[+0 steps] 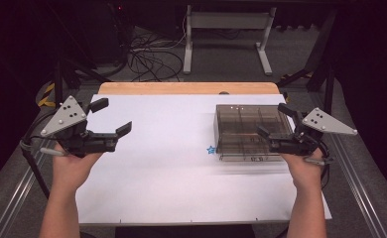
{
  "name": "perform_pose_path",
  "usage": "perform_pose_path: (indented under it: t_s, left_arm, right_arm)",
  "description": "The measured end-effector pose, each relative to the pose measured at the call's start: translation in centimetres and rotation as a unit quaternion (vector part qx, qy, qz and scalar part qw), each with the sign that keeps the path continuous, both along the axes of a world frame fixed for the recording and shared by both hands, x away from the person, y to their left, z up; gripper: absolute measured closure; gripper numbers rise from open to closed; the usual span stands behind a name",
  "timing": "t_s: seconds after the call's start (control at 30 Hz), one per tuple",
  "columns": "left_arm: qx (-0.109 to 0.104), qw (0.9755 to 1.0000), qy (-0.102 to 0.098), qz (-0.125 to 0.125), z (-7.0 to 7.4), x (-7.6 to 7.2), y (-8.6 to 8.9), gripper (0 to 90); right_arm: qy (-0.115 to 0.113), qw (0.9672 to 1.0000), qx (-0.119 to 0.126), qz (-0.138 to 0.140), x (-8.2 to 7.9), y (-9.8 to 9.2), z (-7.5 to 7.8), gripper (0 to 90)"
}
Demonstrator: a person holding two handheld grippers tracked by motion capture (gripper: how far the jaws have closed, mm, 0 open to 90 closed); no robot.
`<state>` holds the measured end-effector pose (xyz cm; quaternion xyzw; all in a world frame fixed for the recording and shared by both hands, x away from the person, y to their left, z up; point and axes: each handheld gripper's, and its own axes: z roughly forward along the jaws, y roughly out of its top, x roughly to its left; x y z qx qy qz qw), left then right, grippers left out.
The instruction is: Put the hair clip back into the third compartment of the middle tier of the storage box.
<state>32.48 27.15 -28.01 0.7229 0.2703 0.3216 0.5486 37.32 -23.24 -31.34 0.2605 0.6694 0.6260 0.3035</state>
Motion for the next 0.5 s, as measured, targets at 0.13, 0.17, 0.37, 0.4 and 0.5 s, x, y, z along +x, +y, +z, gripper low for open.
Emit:
perform_pose_path:
  t_s: [0.13, 0.17, 0.37, 0.4, 0.5]
  left_arm:
    - [0.007, 1.0000, -0.001, -0.004, -0.1, 0.0, -0.8, 10.5]
    - [0.009, 0.9999, -0.001, -0.003, -0.1, 0.0, -1.0, 11.6]
    - [0.022, 0.9997, 0.001, -0.006, -0.4, 0.1, -2.0, 14.3]
    - [0.022, 0.9997, 0.001, -0.006, -0.5, 0.1, -2.2, 15.1]
    - [0.025, 0.9996, 0.004, -0.008, -0.7, 0.3, -2.7, 16.0]
  right_arm:
    - [0.001, 1.0000, -0.002, -0.004, 0.0, -0.1, 0.0, 2.8]
    - [0.001, 1.0000, -0.001, -0.007, -0.1, -0.1, 0.0, 3.2]
    - [0.003, 0.9999, 0.003, -0.011, -0.1, -0.3, 0.1, 3.9]
    - [0.003, 0.9999, 0.003, -0.012, -0.1, -0.3, 0.1, 4.0]
    - [0.002, 0.9999, 0.002, -0.013, -0.2, -0.3, 0.1, 4.1]
